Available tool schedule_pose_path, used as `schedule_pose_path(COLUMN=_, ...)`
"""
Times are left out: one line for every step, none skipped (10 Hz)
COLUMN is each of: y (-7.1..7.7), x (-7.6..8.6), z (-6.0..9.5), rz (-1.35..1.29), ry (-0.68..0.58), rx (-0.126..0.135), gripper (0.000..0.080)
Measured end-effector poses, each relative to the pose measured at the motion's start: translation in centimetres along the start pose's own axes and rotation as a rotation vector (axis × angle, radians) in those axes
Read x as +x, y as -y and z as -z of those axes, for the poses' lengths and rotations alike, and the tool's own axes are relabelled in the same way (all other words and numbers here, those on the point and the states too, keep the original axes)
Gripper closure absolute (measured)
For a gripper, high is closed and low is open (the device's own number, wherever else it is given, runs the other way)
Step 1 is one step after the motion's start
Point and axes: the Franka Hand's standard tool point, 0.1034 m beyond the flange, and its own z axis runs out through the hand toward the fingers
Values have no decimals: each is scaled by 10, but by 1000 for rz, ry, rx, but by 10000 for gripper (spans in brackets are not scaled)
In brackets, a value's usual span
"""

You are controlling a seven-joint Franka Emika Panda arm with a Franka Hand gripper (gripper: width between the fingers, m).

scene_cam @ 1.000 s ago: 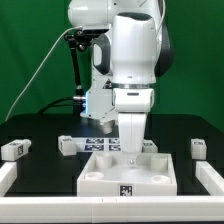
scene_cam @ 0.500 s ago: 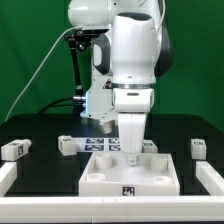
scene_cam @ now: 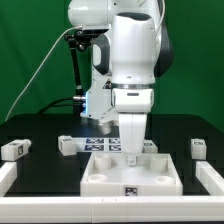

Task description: Assemble one leg

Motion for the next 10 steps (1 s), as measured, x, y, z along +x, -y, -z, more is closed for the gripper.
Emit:
schedule_pose_path(y=-8, x=-2, z=0, rz=40, ry=0, rx=-8, gripper=747)
schedule_pose_path(y=-13, x=-1, z=0, rz=96, ry=1, rx=-15, gripper=747)
schedule_pose_path(y=-13, x=-1, z=0, rz=87, ry=1, rx=-14, gripper=747)
schedule_pose_path(y=-13, x=-1, z=0, rz=87, ry=1, rx=-14, gripper=747)
schedule_pose_path(y=-13, x=-1, z=0, rz=87, ry=1, rx=-14, gripper=745)
schedule_pose_path(y=-13, x=-1, z=0, rz=86, ry=1, rx=-15, gripper=745)
schedule_pose_path(y=-14, x=7, z=0, rz=41, ry=-1, rx=-14, gripper=745)
schedule_pose_path(y=-16, x=17, z=0, rz=51, ry=-4, rx=-15, gripper=745)
schedule_pose_path(y=-18, x=23, z=0, rz=61, ry=-7, rx=-18, gripper=745)
schedule_pose_path(y=-20, x=30, z=0, rz=61, ry=-11, rx=-19, gripper=745)
